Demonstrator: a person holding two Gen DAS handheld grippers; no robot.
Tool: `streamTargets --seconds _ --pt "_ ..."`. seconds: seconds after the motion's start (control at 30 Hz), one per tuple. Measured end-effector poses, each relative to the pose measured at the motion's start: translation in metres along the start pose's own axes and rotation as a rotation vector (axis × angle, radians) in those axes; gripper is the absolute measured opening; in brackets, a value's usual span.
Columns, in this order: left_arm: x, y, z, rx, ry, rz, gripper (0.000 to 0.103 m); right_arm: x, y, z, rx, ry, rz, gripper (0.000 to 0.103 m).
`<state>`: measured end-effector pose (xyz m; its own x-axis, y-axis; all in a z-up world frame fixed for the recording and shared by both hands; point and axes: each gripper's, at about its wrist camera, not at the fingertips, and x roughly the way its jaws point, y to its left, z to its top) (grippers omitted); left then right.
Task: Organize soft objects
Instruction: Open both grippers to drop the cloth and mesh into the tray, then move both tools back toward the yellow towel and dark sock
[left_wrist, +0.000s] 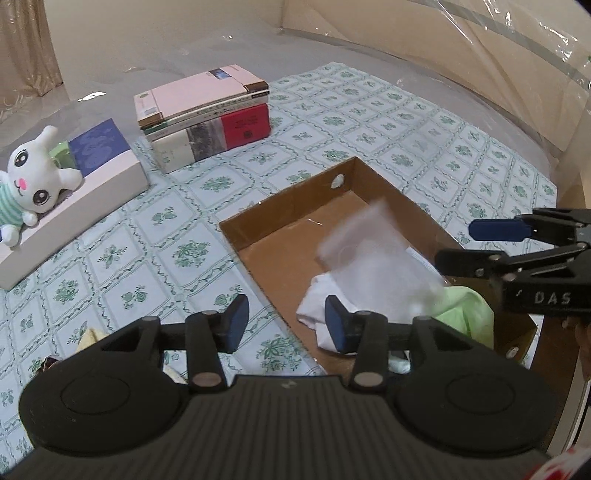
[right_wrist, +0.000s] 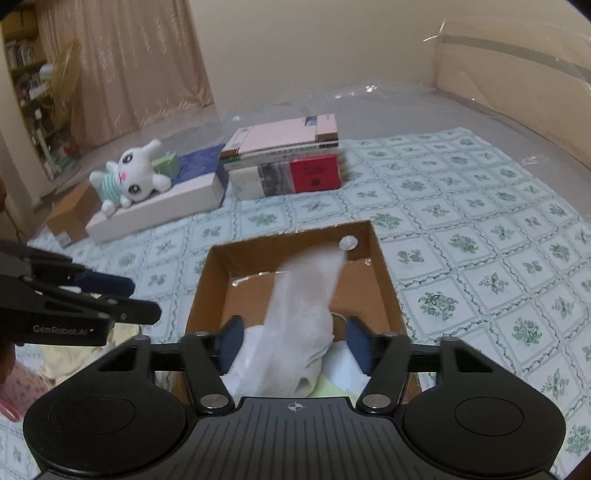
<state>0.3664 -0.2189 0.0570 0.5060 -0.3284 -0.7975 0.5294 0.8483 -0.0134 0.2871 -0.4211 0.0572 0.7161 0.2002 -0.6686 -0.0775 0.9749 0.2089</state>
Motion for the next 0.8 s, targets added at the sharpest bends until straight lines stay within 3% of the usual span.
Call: streamTargets --seconds 0.27,0.53,0.8 --pt "-0.03 0.011 -0.012 -0.016 -0.041 0.005 0.052 -0.018 0.004 -0.007 0.024 0.005 0.006 0.062" --pt "-0.095 0.044 -0.026 -0.058 -0.103 0.004 0.055 -0.047 0.045 -0.007 -0.035 -0.024 0.063 0.062" --pt "-0.175 0.105 -0.049 -0.064 -0.162 0.102 0.063 -0.063 0.101 0.0 -0.112 -0.053 0.135 0.062"
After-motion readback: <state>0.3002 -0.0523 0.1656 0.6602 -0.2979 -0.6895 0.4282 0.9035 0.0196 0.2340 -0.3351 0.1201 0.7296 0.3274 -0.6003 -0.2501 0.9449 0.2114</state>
